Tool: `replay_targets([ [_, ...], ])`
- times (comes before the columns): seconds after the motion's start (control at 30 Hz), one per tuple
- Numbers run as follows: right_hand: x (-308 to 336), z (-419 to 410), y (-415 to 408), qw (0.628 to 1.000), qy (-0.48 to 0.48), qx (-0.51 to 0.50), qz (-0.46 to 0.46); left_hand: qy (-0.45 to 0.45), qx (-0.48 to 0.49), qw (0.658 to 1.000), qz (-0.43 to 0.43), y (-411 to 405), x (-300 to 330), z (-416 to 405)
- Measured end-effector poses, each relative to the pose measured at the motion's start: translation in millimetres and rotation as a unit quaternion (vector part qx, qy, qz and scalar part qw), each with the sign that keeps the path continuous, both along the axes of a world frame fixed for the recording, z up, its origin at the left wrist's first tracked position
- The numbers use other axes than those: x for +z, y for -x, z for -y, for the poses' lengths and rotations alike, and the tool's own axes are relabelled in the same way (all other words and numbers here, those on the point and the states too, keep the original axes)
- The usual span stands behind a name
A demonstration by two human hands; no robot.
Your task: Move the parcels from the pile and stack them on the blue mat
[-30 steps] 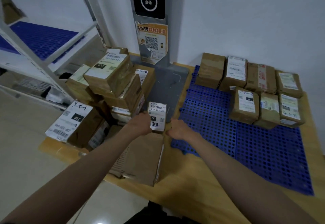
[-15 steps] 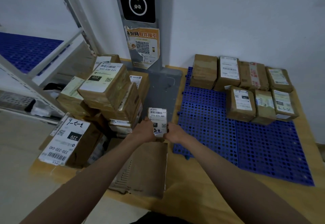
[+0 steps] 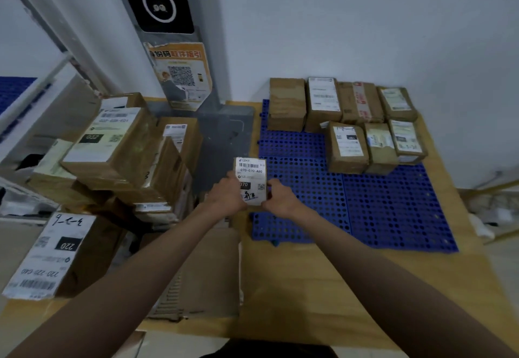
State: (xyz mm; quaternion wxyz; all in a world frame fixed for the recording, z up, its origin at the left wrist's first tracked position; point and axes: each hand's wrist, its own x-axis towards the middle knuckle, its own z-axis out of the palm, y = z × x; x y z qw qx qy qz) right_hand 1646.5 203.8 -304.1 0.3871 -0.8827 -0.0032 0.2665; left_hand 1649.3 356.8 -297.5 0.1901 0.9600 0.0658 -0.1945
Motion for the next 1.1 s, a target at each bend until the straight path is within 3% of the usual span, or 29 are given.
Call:
replay_targets([
  [0.6, -25, 166, -67, 0.997, 0.060, -0.017, -0.037, 0.042, -0.038, 0.997, -0.059, -65, -11, 157],
  [1.1, -48, 199, -186, 0.997, 0.077, -0.013, -0.018, 0.062, -0.044, 0.995, -0.064, -183, -33, 193],
])
